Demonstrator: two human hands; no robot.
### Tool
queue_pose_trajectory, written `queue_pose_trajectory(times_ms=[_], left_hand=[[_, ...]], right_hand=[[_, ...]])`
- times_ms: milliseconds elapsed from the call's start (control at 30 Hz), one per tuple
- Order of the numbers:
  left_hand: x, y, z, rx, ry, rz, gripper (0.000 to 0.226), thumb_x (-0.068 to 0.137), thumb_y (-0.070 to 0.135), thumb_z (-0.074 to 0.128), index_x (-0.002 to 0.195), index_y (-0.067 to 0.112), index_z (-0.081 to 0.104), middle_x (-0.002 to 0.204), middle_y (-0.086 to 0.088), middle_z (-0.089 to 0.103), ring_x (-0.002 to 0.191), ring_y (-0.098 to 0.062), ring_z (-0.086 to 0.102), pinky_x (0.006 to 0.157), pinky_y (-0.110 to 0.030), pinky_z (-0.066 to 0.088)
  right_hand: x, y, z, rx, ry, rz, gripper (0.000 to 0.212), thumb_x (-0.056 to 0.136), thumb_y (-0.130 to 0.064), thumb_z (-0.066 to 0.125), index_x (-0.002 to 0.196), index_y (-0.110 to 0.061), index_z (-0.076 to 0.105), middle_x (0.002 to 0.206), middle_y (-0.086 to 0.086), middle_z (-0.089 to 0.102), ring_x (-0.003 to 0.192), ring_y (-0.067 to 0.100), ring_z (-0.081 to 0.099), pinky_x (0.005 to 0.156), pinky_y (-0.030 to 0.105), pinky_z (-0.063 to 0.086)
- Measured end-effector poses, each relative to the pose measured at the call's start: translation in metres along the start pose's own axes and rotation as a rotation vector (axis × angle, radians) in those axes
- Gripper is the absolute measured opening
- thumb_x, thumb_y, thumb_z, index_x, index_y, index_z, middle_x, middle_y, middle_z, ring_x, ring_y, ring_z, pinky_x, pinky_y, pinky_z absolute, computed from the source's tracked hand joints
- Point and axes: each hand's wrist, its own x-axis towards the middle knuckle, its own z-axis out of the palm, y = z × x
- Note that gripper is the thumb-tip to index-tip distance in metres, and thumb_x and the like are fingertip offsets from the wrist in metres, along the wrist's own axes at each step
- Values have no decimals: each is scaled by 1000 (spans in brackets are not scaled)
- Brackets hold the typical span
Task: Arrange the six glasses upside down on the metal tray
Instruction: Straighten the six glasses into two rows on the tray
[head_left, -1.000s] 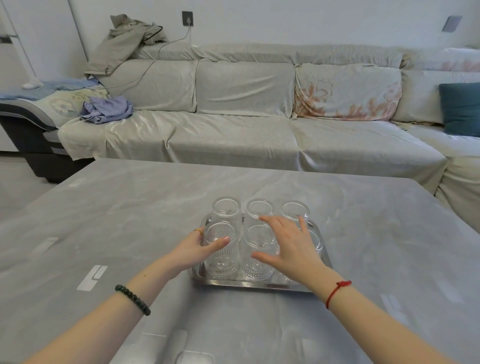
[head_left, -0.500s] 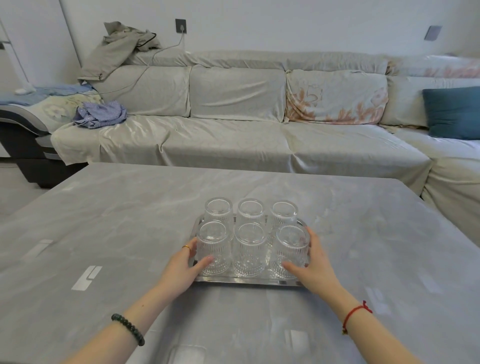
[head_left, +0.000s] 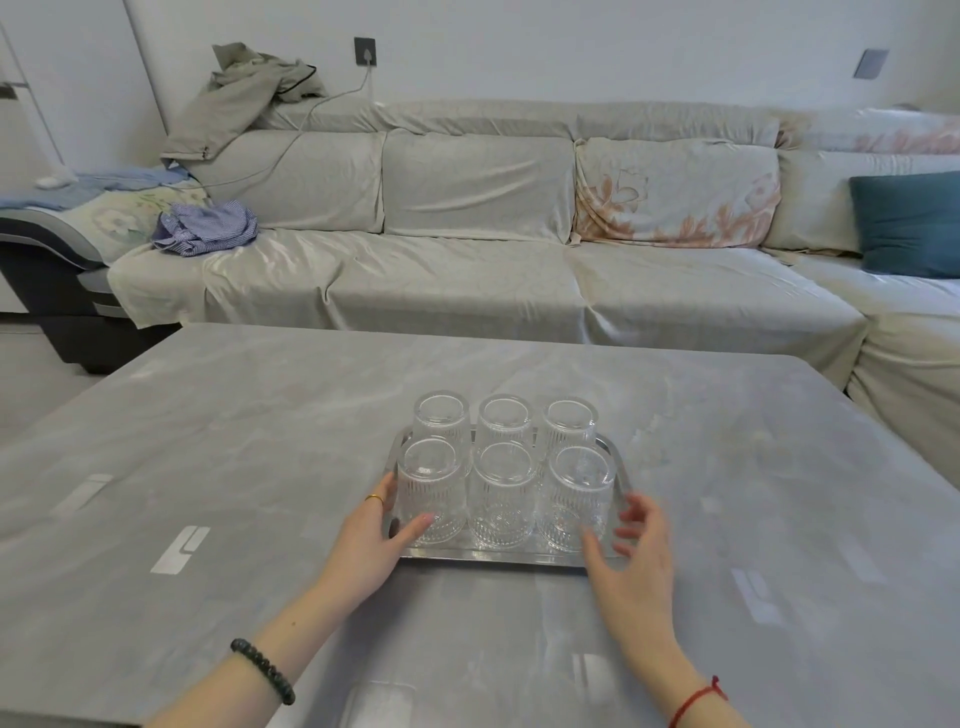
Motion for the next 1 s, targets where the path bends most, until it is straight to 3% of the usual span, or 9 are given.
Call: queue_pose_trajectory(times_ms=[100, 167, 267, 367, 433, 500, 567, 767, 1000], left_hand=[[-5, -4, 4, 15, -25, -24, 67, 79, 33, 66, 137, 22, 34, 122, 14, 57, 106, -7, 58, 84, -12, 42], [-7, -5, 6, 4, -65, -30, 66, 80, 32, 66, 137, 24, 33, 119, 13, 60, 100, -7, 61, 74, -5, 40], [-7, -4, 6, -19, -88, -23, 66, 80, 31, 65, 137, 24, 32, 120, 10, 63, 106, -20, 59, 76, -15, 43], [-9, -4, 5, 18, -73, -17, 69, 79, 32, 66, 137, 27, 30, 94, 27, 60, 68, -5, 58, 65, -7, 41], [-12, -6, 2, 79, -69, -26, 80, 77, 35, 67, 142, 23, 22, 87, 16, 59, 60, 3, 50, 65, -3, 40], [-15, -12, -3, 137, -53, 0, 85, 76, 39, 67, 143, 17, 20, 123, 5, 56, 99, 7, 53, 89, 0, 34], [-18, -19, -8, 192, -40, 27, 85, 75, 42, 68, 142, 15, 22, 146, 3, 35, 134, -12, 35, 113, -24, 24], [-28, -36, -9, 408, -114, 17, 92, 78, 55, 56, 145, 13, 9, 154, -1, 22, 141, -13, 19, 117, -33, 6], [-37, -38, -1, 591, -26, -21, 82, 84, 60, 35, 145, 15, 2, 156, -1, 18, 143, -14, 11, 118, -36, 5]], right_hand=[[-25, -4, 15, 53, -207, -56, 48, 72, 6, 63, 88, -38, 53, 81, -7, 62, 77, 5, 60, 71, 7, 45], [-30, -9, 26, 35, -373, -76, 46, 75, 5, 59, 92, -37, 54, 86, -10, 65, 86, -1, 60, 77, 6, 44], [-22, -15, 36, 37, -479, -74, 38, 79, 2, 56, 99, -31, 53, 100, -8, 62, 97, -1, 57, 79, 2, 41], [-16, -16, 34, 37, -482, -66, 37, 79, 0, 57, 98, -31, 53, 99, -9, 62, 97, -2, 57, 75, 2, 42], [-12, -16, 24, 40, -397, -99, 39, 78, 2, 59, 89, -36, 57, 90, -12, 65, 87, -3, 60, 73, 5, 45], [-4, -10, 5, 18, -222, -157, 44, 76, 4, 61, 83, -39, 57, 83, -12, 65, 80, 2, 61, 72, 11, 47], [6, 2, -16, -51, -66, -168, 41, 75, 4, 62, 89, -35, 56, 88, -9, 63, 84, 7, 59, 75, 18, 45], [10, 50, -46, -509, -225, 49, 56, 88, -33, 51, 136, -14, 30, 140, 7, 43, 132, 24, 35, 113, 41, 22], [5, 56, -41, -754, -342, 10, 58, 93, -46, 25, 142, -18, 14, 153, -1, 23, 142, 17, 12, 117, 41, 5]])
